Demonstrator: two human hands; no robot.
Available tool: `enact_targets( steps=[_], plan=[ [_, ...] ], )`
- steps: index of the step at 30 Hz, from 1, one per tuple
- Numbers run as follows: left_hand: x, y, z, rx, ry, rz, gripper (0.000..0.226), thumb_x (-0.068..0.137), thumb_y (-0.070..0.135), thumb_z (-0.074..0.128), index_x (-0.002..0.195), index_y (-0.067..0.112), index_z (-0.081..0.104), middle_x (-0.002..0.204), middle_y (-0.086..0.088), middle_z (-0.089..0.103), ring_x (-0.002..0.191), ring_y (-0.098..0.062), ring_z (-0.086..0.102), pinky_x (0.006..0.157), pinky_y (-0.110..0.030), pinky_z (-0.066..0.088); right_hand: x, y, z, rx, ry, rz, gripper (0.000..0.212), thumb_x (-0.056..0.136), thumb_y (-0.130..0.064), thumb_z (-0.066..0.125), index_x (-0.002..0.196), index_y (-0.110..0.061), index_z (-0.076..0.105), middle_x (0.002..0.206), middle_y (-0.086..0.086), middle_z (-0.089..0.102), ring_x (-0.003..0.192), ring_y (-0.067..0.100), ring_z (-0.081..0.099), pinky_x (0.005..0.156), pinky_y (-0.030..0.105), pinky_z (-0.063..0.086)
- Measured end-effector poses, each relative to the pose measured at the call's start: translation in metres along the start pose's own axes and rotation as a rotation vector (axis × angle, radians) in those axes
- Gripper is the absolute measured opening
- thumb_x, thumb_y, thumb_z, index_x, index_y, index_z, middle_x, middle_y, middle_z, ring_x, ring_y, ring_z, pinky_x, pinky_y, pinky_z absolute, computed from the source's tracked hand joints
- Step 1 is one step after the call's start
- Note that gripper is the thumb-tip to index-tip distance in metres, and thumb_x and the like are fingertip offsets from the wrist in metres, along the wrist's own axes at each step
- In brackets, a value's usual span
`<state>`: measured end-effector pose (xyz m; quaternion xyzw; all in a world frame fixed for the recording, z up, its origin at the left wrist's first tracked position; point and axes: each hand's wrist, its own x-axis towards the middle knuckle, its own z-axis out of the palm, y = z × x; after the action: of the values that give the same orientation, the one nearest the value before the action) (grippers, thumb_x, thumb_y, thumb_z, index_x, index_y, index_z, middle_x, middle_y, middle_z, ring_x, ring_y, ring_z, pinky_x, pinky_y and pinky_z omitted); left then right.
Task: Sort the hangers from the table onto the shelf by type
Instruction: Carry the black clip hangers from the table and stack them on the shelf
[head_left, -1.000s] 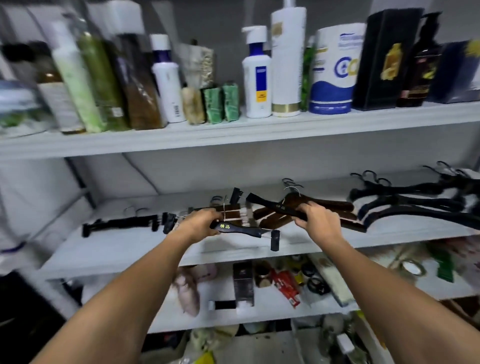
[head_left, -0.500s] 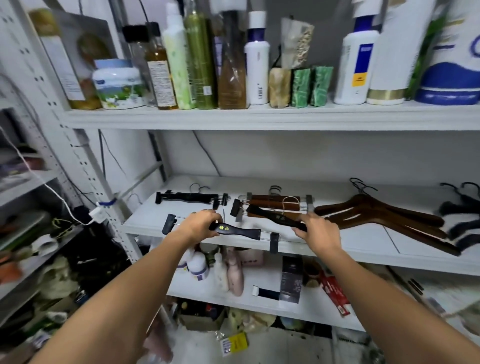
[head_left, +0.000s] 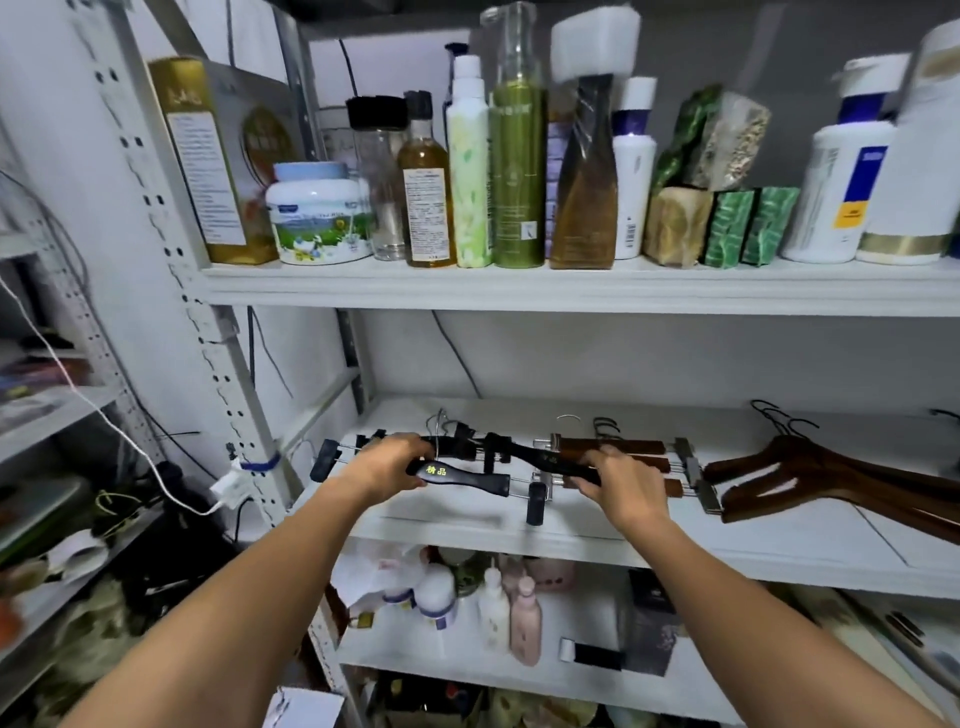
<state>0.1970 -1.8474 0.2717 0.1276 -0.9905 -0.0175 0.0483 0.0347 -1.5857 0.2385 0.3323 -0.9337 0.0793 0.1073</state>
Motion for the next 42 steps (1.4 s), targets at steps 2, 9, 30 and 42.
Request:
enact_targets(
  steps=[2, 9, 30, 42],
  plan=[
    [0.002, -0.016, -0.001, -0.014, 0.007, -0.003, 0.036, 0.086, 0.031, 0.065, 0.119, 0.020, 0.058, 0.117, 0.001, 0.058, 0.112, -0.020, 0.054, 0.090, -0.032, 0.042, 0.004, -0.014, 0.003, -0.014, -0.001, 0.011, 0.037, 0.093, -0.047, 0.050, 0.124, -0.027, 0.056, 0.124, -0.004, 0.056, 0.100, 0.022, 0.065, 0.065, 0.030, 0.041],
    [-0.002, -0.057, 0.002, -0.018, -0.025, 0.039, 0.039, 0.088, 0.029, 0.063, 0.125, 0.019, 0.056, 0.124, 0.001, 0.056, 0.115, -0.020, 0.052, 0.094, -0.033, 0.042, 0.015, -0.064, 0.011, -0.032, -0.013, -0.003, 0.033, 0.093, -0.044, 0.051, 0.118, -0.024, 0.058, 0.118, -0.002, 0.057, 0.099, 0.023, 0.065, 0.065, 0.031, 0.041],
    [0.001, -0.164, 0.051, -0.122, -0.098, -0.058, 0.039, 0.087, 0.027, 0.065, 0.125, 0.020, 0.057, 0.119, 0.002, 0.059, 0.115, -0.016, 0.051, 0.086, -0.022, 0.037, 0.095, -0.159, 0.096, 0.058, -0.120, -0.169, 0.033, 0.095, -0.043, 0.050, 0.120, -0.023, 0.057, 0.119, -0.001, 0.057, 0.103, 0.021, 0.062, 0.074, 0.031, 0.048],
    [0.045, -0.186, 0.082, -0.191, -0.162, -0.065, 0.036, 0.086, 0.023, 0.065, 0.121, 0.016, 0.059, 0.116, -0.003, 0.059, 0.112, -0.019, 0.052, 0.089, -0.028, 0.042, 0.145, -0.160, 0.158, 0.176, -0.188, -0.178, 0.022, 0.091, -0.029, 0.056, 0.112, -0.028, 0.058, 0.111, -0.004, 0.058, 0.096, 0.019, 0.063, 0.079, 0.034, 0.053]
  ],
)
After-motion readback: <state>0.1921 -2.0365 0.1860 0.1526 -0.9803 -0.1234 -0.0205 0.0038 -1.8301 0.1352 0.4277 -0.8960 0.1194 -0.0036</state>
